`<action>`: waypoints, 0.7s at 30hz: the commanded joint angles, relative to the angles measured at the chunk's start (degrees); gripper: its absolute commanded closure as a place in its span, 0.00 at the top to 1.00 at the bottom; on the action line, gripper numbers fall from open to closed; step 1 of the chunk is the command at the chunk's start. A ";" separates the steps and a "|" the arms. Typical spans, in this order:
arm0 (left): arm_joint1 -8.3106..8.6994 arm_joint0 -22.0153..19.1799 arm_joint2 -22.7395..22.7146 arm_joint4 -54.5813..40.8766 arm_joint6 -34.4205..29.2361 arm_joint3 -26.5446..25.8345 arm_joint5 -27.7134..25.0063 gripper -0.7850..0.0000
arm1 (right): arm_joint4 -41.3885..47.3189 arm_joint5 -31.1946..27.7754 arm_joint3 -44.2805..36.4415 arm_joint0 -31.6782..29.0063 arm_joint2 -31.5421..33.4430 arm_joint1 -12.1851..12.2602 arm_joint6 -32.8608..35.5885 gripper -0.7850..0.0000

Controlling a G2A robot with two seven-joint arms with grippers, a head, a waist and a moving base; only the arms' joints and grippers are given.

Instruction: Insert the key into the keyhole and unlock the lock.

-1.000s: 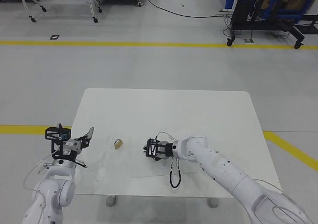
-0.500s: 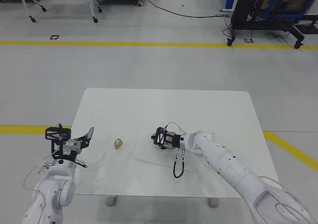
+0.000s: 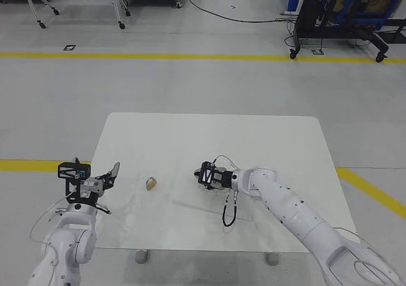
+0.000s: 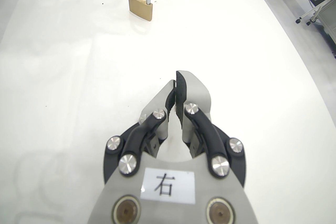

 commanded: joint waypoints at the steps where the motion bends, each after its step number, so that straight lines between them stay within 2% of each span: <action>1: 0.01 0.09 0.00 0.50 -0.20 0.23 0.00 1.00 | 0.00 0.00 0.00 0.00 0.00 0.00 0.00 0.00; 2: 0.08 0.32 0.38 2.21 -0.94 0.08 -0.65 1.00 | 0.00 0.00 0.00 0.00 0.00 0.00 0.00 0.00; 5: 0.47 0.73 1.58 4.46 -3.67 -2.80 -8.50 1.00 | 0.00 0.00 0.00 0.00 0.00 0.00 0.00 0.00; 7: 0.78 0.61 2.23 8.72 -6.49 -5.36 -11.50 1.00 | 0.00 0.00 0.00 0.00 0.00 0.00 0.00 0.00; 12: 1.25 -1.73 7.02 20.36 -13.72 -9.34 -18.68 1.00 | 0.00 0.00 0.00 0.00 0.00 0.00 0.00 0.00; 16: 0.89 -4.86 11.59 22.31 -17.12 -8.27 -19.67 1.00 | 0.00 0.00 0.00 0.00 0.00 0.00 0.00 0.00; 21: 0.29 -9.24 17.51 26.78 -21.60 -4.24 -19.87 1.00 | 0.00 0.00 0.00 0.00 0.00 0.00 0.00 0.00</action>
